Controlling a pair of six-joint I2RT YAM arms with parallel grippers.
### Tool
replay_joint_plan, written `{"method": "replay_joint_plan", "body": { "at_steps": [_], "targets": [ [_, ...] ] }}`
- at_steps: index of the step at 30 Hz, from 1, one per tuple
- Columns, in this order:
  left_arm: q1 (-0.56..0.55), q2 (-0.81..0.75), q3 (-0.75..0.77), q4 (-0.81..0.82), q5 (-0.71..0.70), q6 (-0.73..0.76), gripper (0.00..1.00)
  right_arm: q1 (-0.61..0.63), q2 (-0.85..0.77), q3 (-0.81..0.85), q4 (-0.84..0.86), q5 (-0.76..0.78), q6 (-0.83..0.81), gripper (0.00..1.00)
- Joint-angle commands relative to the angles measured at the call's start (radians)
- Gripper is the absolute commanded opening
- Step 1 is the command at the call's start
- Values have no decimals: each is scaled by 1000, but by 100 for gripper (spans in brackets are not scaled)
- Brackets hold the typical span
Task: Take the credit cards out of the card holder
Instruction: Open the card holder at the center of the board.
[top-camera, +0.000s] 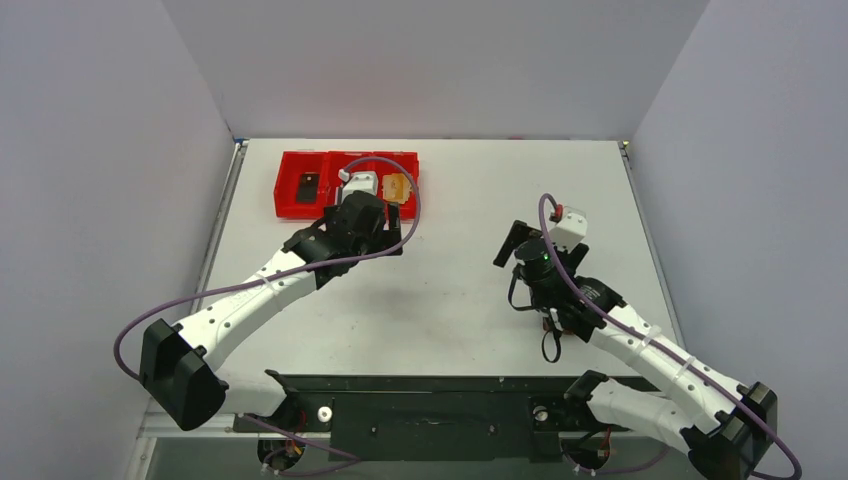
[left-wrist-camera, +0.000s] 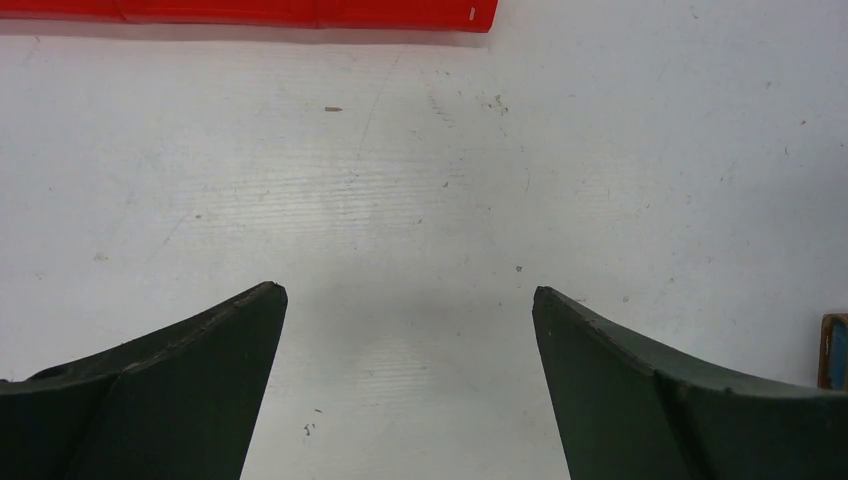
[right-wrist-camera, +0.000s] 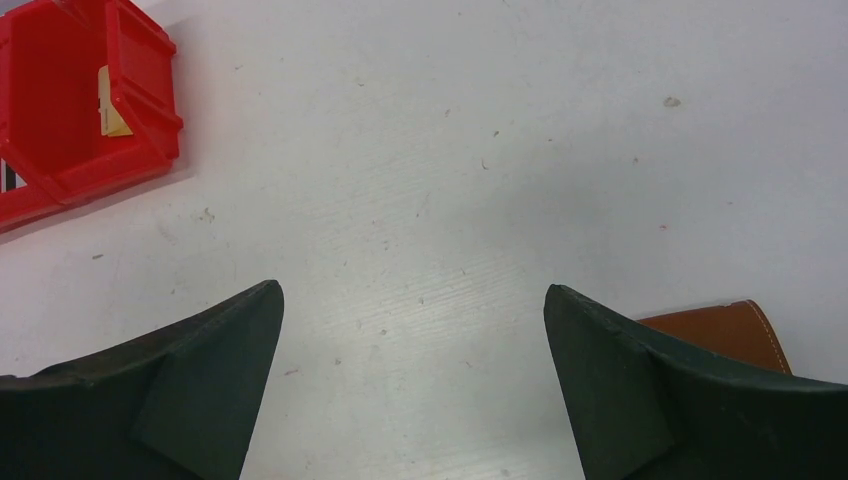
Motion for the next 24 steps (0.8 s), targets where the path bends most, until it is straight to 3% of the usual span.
{"method": "replay_joint_plan", "body": {
  "at_steps": [1,14,24],
  "targets": [
    [4,4,47,3,-13,8,94,4,21,70,-19,30,-2,100],
    [11,-18,35,-32,21,0,94,1,58,111,-147,46,66,100],
    [44,-25,17,-44,52,-13,94,-47,51,10,-342,-31,268,94]
  ]
}}
